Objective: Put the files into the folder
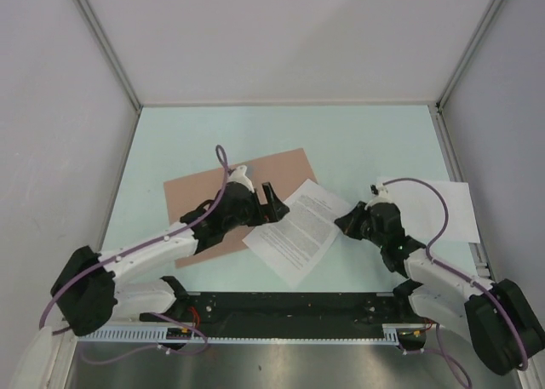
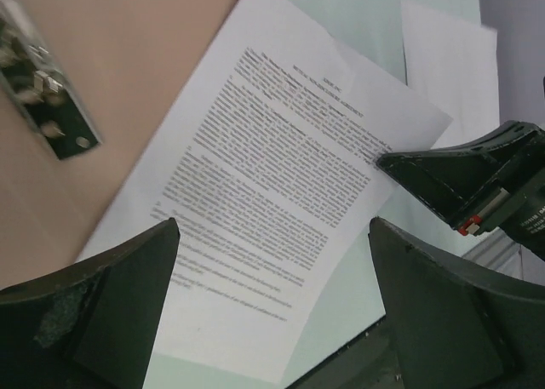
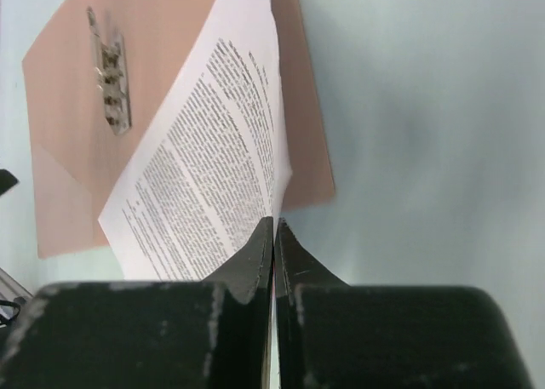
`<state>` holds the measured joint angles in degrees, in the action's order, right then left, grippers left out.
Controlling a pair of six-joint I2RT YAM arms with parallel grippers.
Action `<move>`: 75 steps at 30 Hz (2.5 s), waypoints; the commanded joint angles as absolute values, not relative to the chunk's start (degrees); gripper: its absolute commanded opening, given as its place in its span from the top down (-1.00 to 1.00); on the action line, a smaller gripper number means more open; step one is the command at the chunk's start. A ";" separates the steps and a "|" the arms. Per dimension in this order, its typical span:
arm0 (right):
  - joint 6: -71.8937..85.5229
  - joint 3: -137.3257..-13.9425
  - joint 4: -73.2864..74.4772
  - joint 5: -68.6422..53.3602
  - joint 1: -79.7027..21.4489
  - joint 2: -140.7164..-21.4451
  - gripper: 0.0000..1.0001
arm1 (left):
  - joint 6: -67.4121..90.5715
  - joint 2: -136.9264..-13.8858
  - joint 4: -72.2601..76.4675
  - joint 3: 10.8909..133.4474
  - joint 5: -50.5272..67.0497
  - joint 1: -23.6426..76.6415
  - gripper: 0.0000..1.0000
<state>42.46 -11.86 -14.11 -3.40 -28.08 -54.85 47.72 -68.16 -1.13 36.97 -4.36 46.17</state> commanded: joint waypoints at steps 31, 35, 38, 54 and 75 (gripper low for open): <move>3.69 -34.63 -13.36 -41.13 -18.63 -75.50 1.00 | 41.84 -58.71 -6.77 33.14 1.58 30.06 -0.99; 3.78 -34.54 -15.20 -42.63 -19.51 -76.20 1.00 | 42.01 -58.54 -6.77 32.61 1.58 30.06 -0.99; 4.57 -35.15 -16.79 -42.98 -19.60 -77.34 1.00 | 42.19 -58.54 -6.68 32.43 1.67 30.06 -0.99; 6.07 -39.11 -18.72 -43.07 -19.07 -87.18 1.00 | 41.84 -57.74 -7.73 32.87 1.23 29.97 -0.99; -4.56 -65.03 -0.63 -41.05 -17.84 -109.33 1.00 | 40.26 -59.15 -7.82 33.84 0.27 29.09 -0.99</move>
<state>0.23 -59.07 -6.24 -42.35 -18.13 -106.80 41.93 -59.22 -8.08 32.73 0.67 29.80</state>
